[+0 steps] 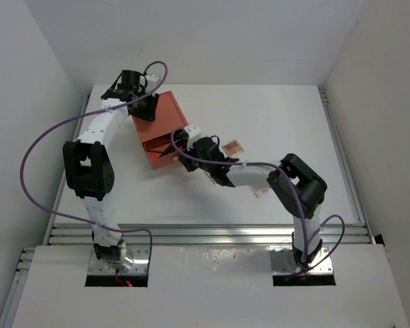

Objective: Organize the makeup

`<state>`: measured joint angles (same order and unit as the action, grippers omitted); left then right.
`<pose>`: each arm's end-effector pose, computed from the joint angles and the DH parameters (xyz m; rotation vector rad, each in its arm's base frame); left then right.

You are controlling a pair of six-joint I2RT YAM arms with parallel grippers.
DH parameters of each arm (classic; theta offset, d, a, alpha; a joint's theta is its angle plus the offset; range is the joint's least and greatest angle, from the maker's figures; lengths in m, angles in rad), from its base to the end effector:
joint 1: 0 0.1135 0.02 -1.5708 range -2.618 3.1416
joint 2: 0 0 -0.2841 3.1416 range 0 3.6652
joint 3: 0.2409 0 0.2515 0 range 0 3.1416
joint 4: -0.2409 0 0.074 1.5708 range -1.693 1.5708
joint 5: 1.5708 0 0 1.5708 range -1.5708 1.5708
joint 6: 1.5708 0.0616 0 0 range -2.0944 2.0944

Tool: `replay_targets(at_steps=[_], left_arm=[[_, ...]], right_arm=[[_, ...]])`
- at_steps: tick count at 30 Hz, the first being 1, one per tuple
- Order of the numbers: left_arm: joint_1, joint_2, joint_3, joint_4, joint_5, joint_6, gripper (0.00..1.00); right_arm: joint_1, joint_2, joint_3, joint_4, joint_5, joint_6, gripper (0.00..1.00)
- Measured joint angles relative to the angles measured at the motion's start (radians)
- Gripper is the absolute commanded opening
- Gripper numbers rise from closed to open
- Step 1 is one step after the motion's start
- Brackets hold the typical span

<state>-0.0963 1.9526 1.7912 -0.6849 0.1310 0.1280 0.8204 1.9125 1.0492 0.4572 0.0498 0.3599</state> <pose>0.4631 -0.0528 0.2960 0.3295 2.3899 -0.1437 0.3050 0.3227 0.1810 -0.4346 2.0011 0.7079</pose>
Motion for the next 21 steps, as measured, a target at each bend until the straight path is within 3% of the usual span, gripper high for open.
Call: replay_targets(at_steps=[19,21], left_arm=[[0.007,-0.019,-0.066,0.105,0.039,0.026,0.42],[0.007,-0.019,-0.067,0.107,0.041,0.026,0.42]], right_arm=[[-0.027,0.312,0.354,0.072,0.082,0.098,0.00],[-0.027,0.324,0.355,0.068,0.090,0.100,0.14]])
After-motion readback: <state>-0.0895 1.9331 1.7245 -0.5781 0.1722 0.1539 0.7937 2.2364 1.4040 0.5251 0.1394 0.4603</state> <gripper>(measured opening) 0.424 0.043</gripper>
